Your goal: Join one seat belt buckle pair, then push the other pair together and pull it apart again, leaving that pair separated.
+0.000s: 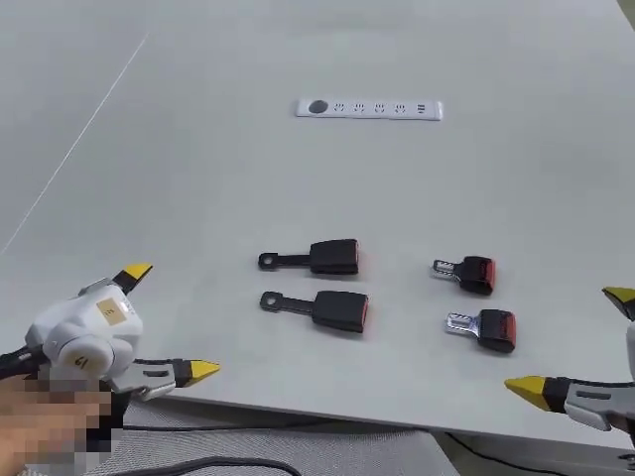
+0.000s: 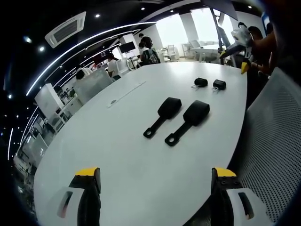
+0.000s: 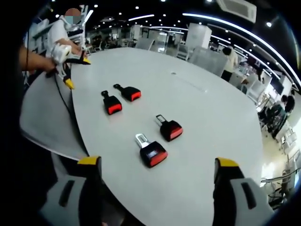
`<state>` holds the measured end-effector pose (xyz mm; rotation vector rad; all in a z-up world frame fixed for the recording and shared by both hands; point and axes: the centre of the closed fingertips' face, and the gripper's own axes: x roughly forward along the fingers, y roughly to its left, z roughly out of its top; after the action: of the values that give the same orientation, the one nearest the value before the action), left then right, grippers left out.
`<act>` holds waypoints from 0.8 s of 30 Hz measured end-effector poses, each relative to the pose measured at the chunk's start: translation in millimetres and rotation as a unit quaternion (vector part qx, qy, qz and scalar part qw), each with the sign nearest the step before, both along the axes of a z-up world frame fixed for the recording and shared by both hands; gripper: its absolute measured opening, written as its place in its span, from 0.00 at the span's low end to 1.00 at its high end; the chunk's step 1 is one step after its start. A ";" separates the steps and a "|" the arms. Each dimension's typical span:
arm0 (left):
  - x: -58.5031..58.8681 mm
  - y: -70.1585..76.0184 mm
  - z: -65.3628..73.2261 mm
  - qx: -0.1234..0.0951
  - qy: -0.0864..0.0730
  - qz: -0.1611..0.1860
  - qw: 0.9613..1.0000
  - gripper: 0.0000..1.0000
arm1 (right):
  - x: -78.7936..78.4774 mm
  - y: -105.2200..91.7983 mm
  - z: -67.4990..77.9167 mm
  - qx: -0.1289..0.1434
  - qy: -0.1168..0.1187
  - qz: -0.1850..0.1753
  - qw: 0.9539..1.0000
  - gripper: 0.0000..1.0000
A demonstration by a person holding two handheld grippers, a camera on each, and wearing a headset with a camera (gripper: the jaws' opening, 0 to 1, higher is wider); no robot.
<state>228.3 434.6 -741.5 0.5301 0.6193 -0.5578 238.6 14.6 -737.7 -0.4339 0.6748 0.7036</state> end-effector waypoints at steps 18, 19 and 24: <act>0.0 1.1 -0.8 0.000 0.002 0.002 1.000 1.00 | 3.8 17.9 16.0 0.111 0.034 -0.044 0.992 1.00; 0.3 1.0 -0.6 0.000 0.001 0.002 1.000 1.00 | 3.6 18.9 16.8 0.110 0.033 -0.044 0.992 1.00; -0.2 0.7 -0.4 -0.001 0.002 0.002 1.000 1.00 | 2.7 20.4 16.8 0.109 0.034 -0.043 0.993 1.00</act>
<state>228.1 435.3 -741.9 0.5265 0.6241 -0.5552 241.3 35.0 -721.0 -0.1793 0.6689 0.7042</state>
